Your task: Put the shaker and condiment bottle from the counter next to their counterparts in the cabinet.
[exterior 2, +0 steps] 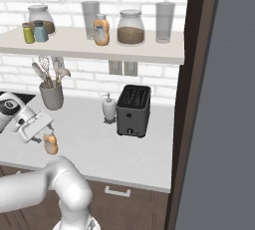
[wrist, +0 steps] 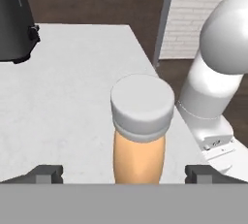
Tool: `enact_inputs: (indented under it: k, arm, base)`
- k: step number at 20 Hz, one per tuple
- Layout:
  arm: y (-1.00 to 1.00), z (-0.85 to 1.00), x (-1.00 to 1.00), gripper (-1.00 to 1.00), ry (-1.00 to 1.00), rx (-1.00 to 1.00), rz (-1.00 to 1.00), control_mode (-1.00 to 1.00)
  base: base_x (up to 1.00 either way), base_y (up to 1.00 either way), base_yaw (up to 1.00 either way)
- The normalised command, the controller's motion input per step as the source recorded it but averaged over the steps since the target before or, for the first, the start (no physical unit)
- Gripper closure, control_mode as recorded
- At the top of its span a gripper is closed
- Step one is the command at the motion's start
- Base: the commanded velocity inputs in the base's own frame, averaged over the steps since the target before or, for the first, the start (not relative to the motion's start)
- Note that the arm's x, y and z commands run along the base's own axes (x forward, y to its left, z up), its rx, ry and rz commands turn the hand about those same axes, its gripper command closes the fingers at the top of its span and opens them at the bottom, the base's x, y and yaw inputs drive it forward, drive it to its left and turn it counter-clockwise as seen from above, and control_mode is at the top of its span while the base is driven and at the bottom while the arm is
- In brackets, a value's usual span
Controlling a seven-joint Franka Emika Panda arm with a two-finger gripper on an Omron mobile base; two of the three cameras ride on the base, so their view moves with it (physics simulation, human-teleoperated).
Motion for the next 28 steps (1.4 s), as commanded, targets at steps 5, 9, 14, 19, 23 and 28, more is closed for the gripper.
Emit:
enact_inputs:
  k: [5, 9, 14, 19, 23, 28]
  arm:
    - [-0.16, -0.32, -0.02, -1.0, 0.02, 0.08, 0.0, -1.0]
    - [-0.09, -0.37, -0.06, -1.0, 0.06, 0.12, 0.0, -1.0]
    - [-0.03, -0.05, -0.02, 1.0, 0.15, 0.16, 0.0, -1.0]
    - [0.0, 0.57, -0.02, 1.0, 0.15, 0.12, -0.03, -1.0]
    - [0.1, 1.0, -0.36, 1.0, -0.04, 0.01, -0.01, -1.0]
    - [0.03, 0.99, -0.36, 1.0, -0.07, -0.11, 0.11, -1.0]
  base:
    - [0.0, 0.0, 0.0]
    - [0.0, 0.0, 0.0]
    - [0.0, 0.0, 0.0]
    - [0.0, 0.0, 0.0]
    - [0.0, 0.0, 0.0]
    - [0.0, 0.0, 0.0]
